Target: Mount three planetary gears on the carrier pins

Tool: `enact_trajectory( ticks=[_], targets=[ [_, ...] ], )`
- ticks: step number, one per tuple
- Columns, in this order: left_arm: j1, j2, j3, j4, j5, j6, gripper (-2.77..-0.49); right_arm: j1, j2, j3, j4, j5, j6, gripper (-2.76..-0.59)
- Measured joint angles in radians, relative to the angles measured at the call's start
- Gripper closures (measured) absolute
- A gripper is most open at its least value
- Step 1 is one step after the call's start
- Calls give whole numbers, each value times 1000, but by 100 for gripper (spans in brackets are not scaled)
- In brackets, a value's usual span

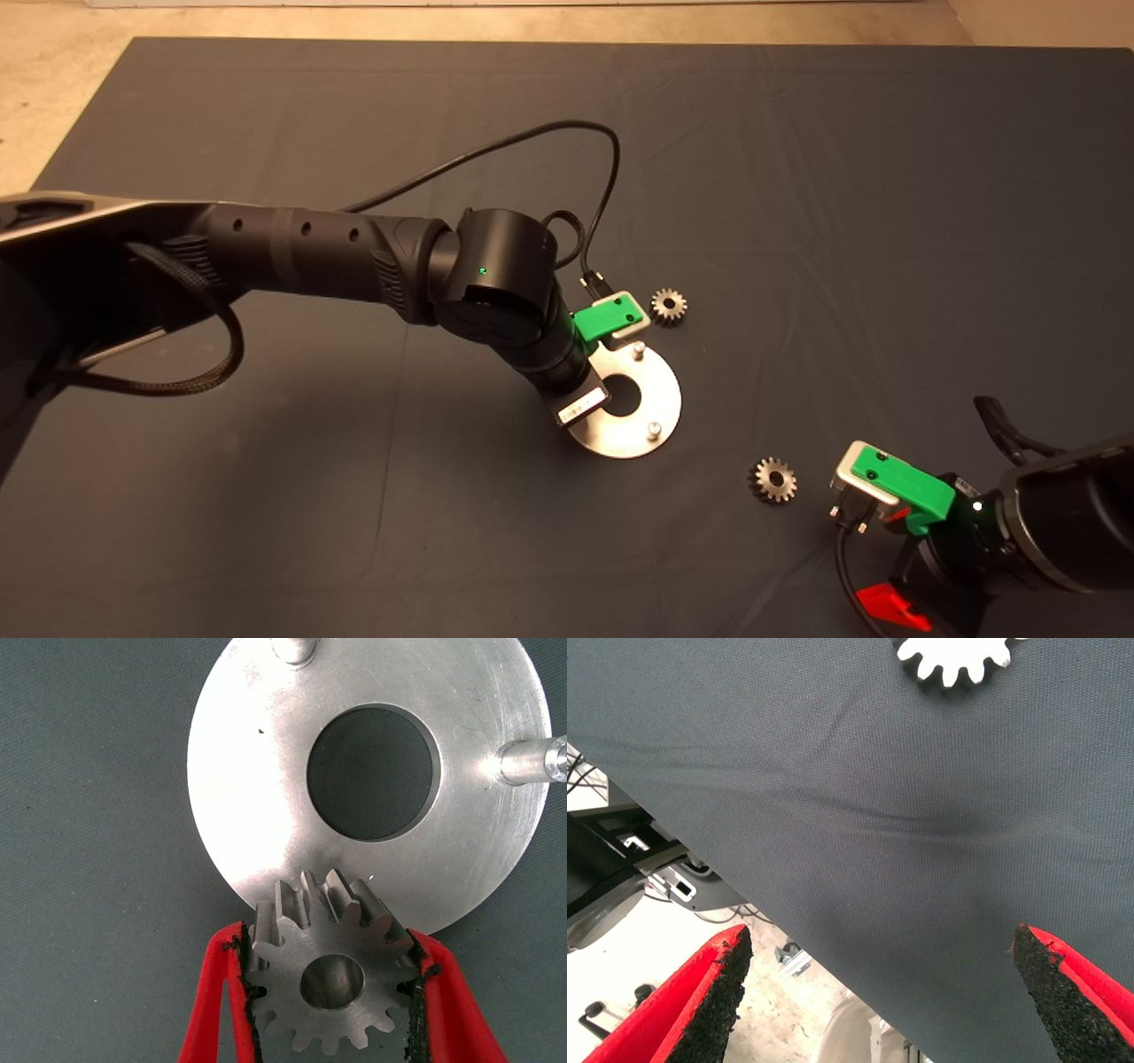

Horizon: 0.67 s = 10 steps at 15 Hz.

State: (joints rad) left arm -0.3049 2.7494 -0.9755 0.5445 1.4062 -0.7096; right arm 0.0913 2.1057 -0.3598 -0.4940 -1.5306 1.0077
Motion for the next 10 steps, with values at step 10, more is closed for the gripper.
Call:
enact_trajectory(
  ticks=[10],
  targets=[
    [19, 1, 0, 26, -12, 1, -60, 0, 0, 0, 0, 0, 0, -218]
  ],
)
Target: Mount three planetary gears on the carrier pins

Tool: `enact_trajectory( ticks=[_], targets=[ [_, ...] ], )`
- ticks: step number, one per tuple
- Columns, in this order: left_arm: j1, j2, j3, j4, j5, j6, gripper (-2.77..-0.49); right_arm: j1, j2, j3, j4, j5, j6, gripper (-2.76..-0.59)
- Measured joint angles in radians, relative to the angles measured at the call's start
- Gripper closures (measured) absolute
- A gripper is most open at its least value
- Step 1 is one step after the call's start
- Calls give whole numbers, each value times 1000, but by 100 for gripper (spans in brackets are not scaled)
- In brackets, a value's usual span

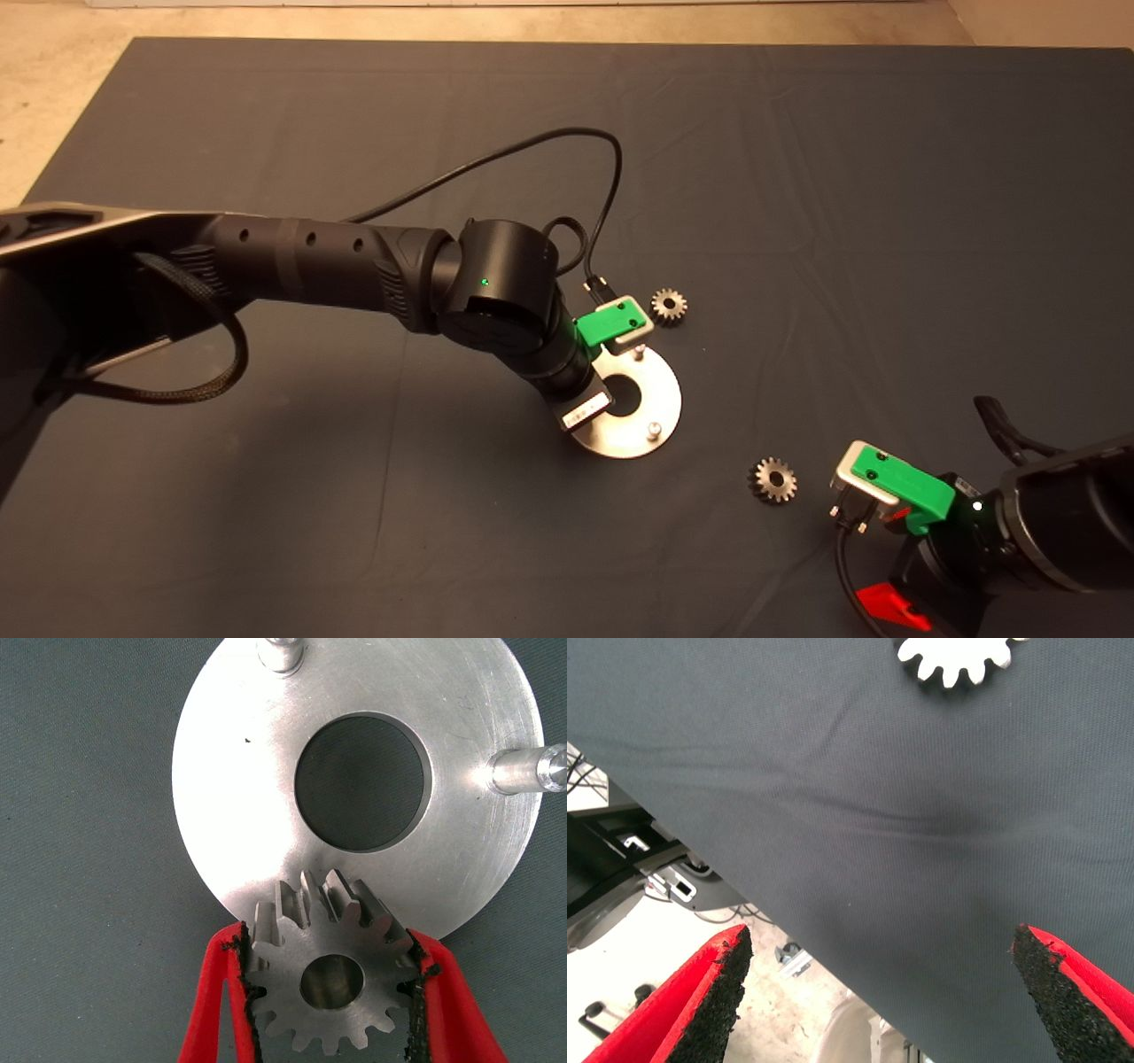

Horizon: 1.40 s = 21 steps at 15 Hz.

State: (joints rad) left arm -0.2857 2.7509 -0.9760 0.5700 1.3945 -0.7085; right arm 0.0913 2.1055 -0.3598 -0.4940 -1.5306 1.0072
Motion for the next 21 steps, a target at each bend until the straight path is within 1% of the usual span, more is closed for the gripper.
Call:
enact_trajectory(
  ticks=[4, 9, 14, 16, 21],
  targets=[
    [0, 0, 0, 0, 0, 37, -60, 0, 0, 0, 0, 0, 0, -218],
    [0, 0, 0, 0, 0, 60, -60, 0, 0, 0, 0, 0, 0, -218],
    [0, 5, -8, -1, 1, 61, -60, 0, 0, 0, 0, 0, 0, -218],
    [-2, 14, -18, -3, 5, 63, -60, 0, 0, 0, 0, 0, 0, -218],
    [-3, 17, -19, -4, 8, 68, -60, 0, 0, 0, 0, 0, 0, -218]
  ],
)
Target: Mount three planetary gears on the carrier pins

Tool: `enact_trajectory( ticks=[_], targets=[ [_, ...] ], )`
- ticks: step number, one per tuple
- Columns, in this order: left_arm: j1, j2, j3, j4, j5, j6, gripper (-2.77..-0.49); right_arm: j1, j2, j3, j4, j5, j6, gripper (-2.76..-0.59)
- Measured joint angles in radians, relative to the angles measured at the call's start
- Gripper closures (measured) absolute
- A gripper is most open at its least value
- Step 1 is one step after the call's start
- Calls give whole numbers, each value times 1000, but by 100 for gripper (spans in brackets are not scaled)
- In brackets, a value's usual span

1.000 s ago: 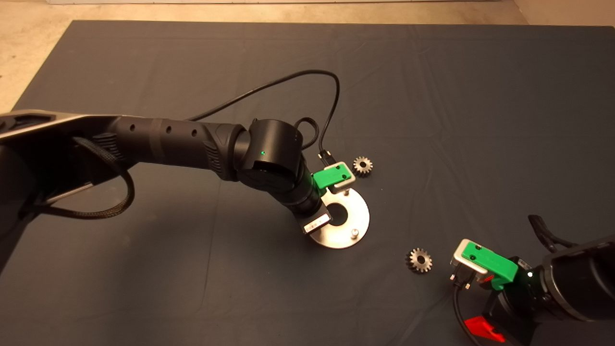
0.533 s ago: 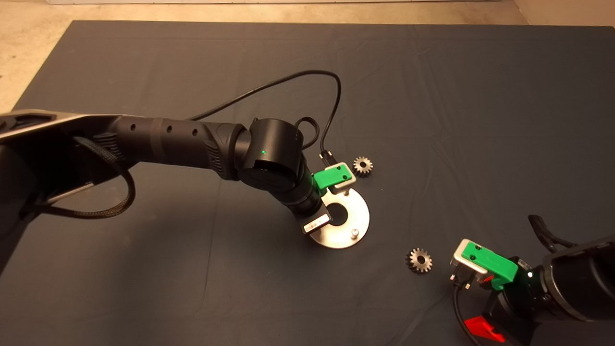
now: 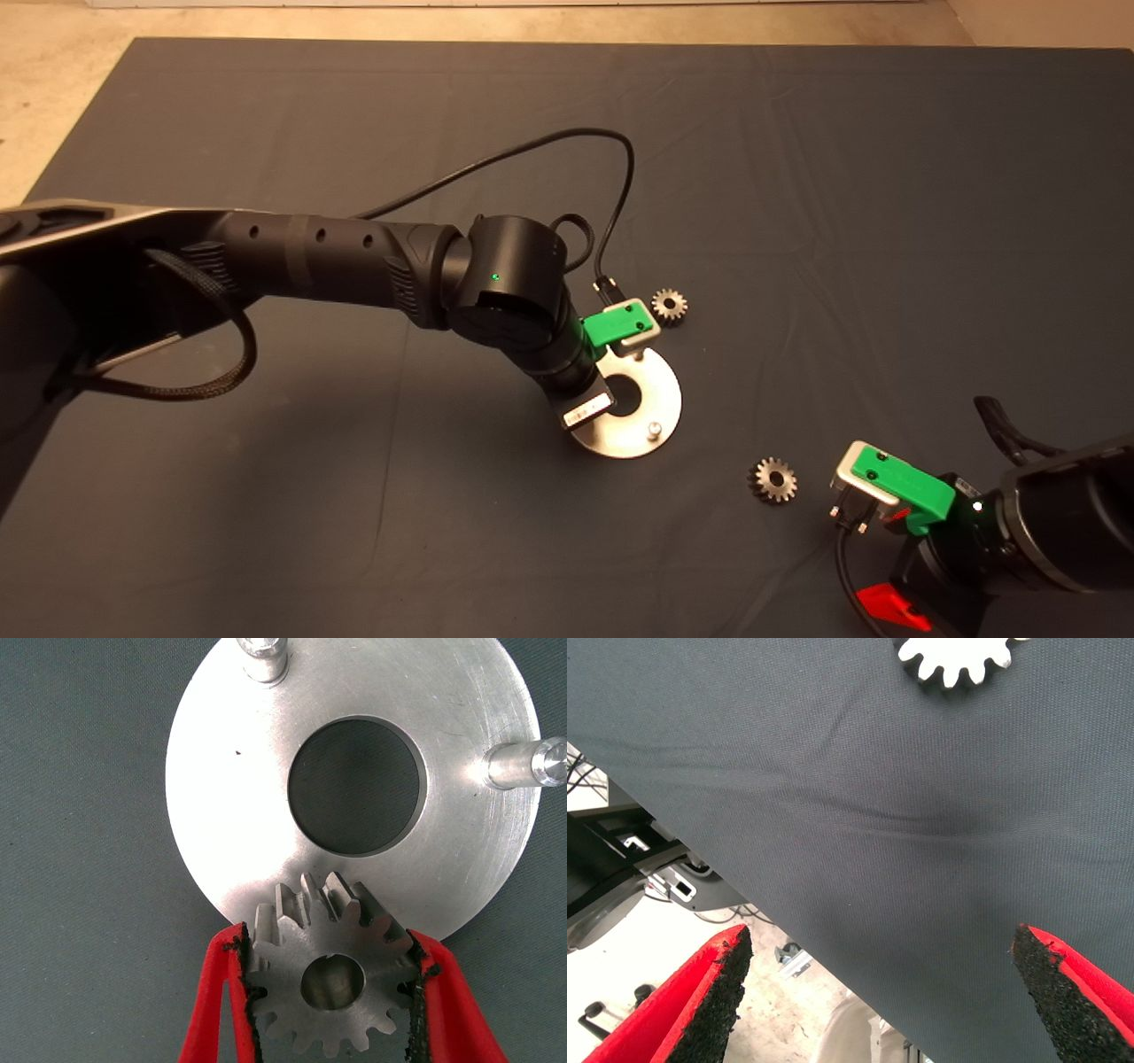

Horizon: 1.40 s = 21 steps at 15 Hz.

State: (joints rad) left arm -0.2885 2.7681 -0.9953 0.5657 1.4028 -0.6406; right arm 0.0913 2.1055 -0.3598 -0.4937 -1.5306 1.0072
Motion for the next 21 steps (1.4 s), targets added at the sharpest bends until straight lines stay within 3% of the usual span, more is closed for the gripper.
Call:
enact_trajectory(
  ticks=[21],
  targets=[
    [0, -1, 0, -1, 0, 11, -60, 0, 0, 0, 0, 0, 0, -218]
  ],
)
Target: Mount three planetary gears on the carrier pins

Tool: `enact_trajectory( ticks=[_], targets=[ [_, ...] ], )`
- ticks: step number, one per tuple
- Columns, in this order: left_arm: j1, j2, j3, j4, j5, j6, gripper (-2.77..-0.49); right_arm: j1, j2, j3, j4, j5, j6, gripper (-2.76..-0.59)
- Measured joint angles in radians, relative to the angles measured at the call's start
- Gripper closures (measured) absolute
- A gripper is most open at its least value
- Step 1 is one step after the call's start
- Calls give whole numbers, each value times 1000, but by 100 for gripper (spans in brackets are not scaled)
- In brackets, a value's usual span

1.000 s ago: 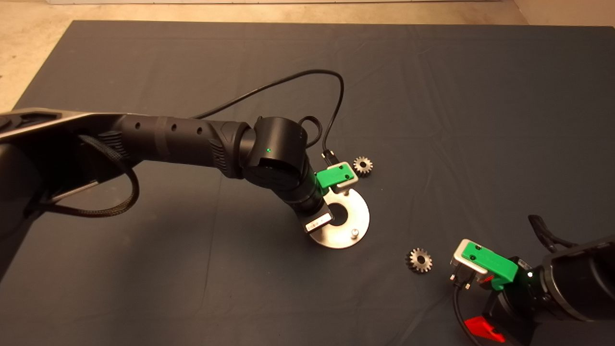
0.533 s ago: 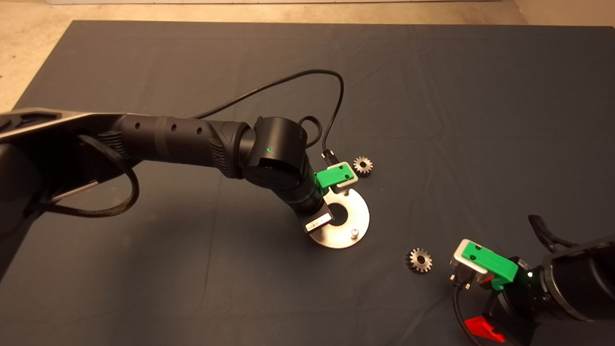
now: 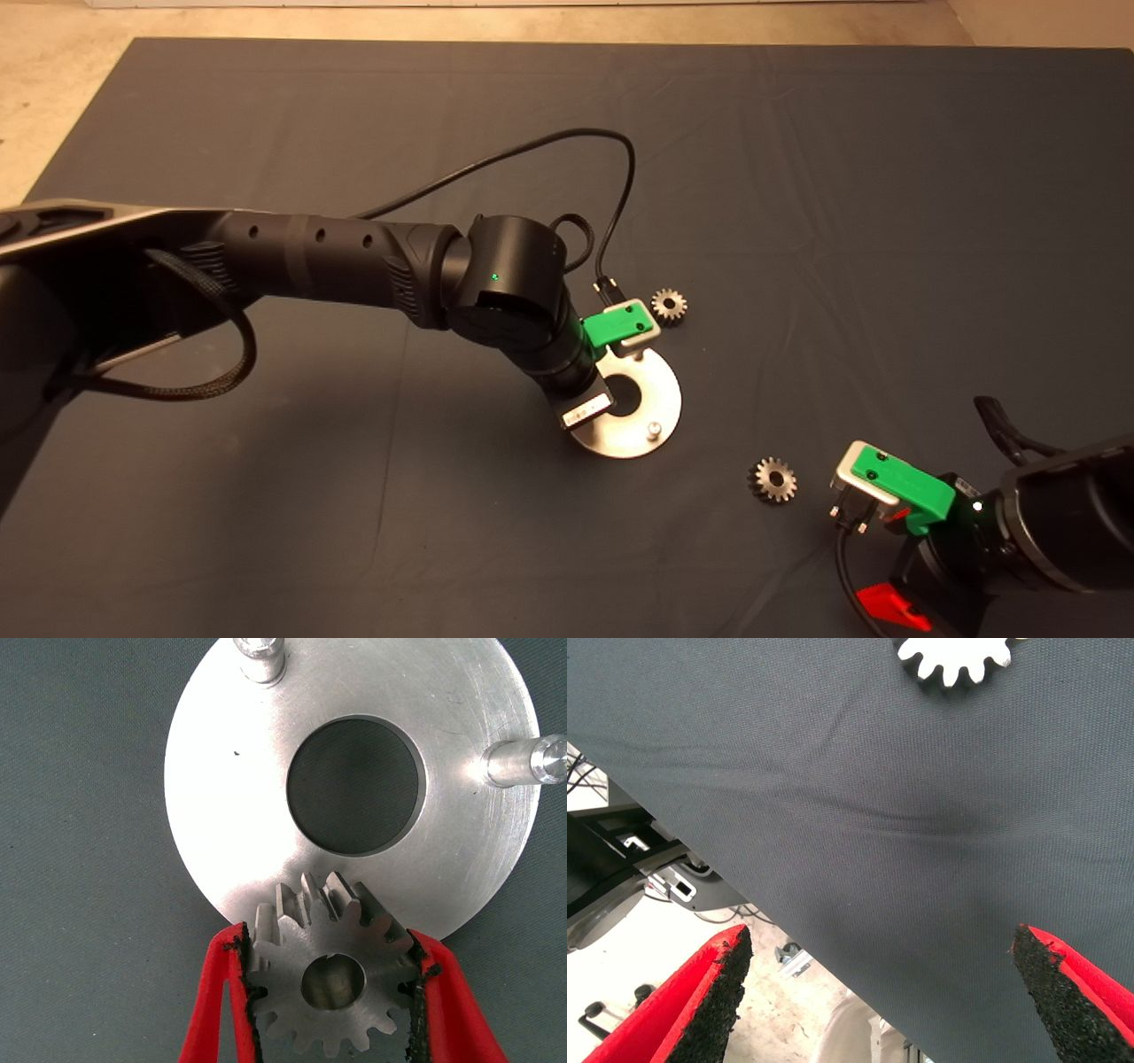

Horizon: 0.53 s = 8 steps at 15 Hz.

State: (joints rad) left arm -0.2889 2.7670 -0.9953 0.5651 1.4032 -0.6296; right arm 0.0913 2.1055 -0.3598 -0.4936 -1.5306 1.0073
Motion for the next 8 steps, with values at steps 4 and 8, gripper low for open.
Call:
enact_trajectory(
  ticks=[4, 8],
  targets=[
    [-3, 0, -2, -1, 1, 3, -60, 0, 0, 0, 0, 0, 0, -218],
    [-14, -3, -11, 0, 18, 8, -60, 0, 0, 0, 0, 0, 0, -218]
  ],
)
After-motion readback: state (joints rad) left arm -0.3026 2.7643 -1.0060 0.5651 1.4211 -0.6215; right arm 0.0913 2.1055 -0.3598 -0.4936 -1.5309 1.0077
